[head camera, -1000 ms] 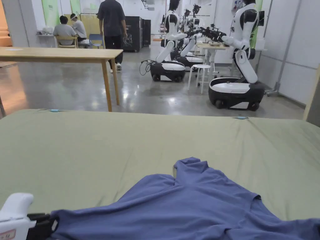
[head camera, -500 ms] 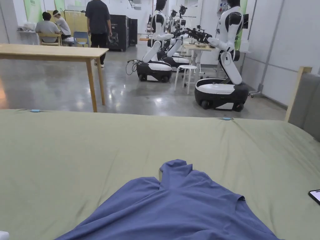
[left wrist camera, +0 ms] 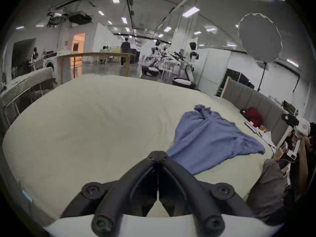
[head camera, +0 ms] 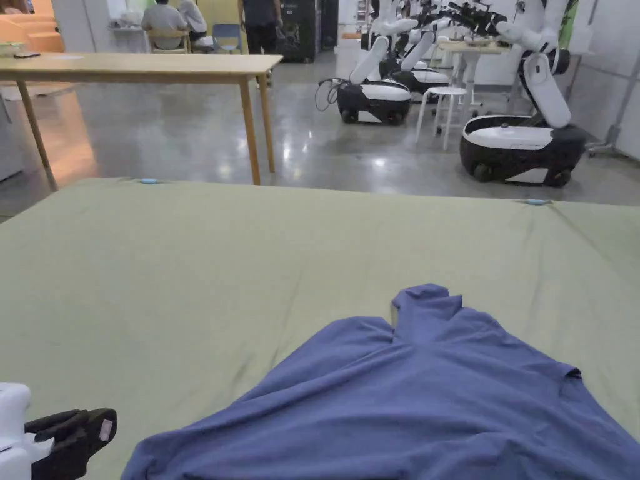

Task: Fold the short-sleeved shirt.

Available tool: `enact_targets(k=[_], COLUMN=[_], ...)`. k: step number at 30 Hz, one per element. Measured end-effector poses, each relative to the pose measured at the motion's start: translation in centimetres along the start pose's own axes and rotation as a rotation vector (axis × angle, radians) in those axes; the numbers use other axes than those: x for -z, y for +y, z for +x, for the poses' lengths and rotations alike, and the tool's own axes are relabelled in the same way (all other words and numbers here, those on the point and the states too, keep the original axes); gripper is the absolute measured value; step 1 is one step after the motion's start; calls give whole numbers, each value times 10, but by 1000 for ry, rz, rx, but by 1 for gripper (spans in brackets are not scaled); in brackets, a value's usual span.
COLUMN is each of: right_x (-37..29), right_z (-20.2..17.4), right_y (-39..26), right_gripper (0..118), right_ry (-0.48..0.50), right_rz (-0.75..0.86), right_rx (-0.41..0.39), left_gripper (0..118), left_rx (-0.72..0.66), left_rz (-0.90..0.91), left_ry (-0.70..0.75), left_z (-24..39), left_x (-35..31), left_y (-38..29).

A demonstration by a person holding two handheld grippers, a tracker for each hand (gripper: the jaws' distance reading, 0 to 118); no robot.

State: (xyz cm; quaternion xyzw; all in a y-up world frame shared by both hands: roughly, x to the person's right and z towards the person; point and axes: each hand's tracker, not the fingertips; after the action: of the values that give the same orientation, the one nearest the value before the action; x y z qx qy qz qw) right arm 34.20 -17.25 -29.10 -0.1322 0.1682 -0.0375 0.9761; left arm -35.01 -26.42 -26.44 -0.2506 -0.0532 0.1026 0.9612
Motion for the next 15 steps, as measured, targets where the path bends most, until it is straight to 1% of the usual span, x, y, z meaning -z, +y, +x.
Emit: enact_targets(k=[3,4,5,6,7,8,9,10,13,15], right_x=[5,5,6,7,8,7,8,8,9,11], right_z=[14,-13,-18,-20,-23,-27,-29,-32,-44,-52], right_y=[-5,0,-2,-4,-7,-5,-6,-9,-8,-10], right_gripper=[0,0,0,0,0,0,0,0,0,0], right_ry=[30,15,21,23,24,26,26,26,11,6], right_rz=[-8,-11,-18,-25,-35,-45,-51,-60,-81,-96], right_rx=[-17,-95,-96,-100,-104,-109,-110,-108,-111,-106], left_gripper=[0,1,16,62,104,118,115,116,116,112], left_rx=[19,21,11,2,-6,-11,-13,-13,34,55], left_rz=[-38,-69,-99,-135,-157,-199,-152,-189,-229,-253], left_ry=[4,1,1,4,11,-4,-45,-45,12,8], left_z=[0,-2,-4,-21,-28,-33,-35,-21,-8,-19], left_x=[14,22,31,41,51,60,63,64,76,84], left_y=[1,1,0,-6,-10,-15,-20,-26,-42,-34])
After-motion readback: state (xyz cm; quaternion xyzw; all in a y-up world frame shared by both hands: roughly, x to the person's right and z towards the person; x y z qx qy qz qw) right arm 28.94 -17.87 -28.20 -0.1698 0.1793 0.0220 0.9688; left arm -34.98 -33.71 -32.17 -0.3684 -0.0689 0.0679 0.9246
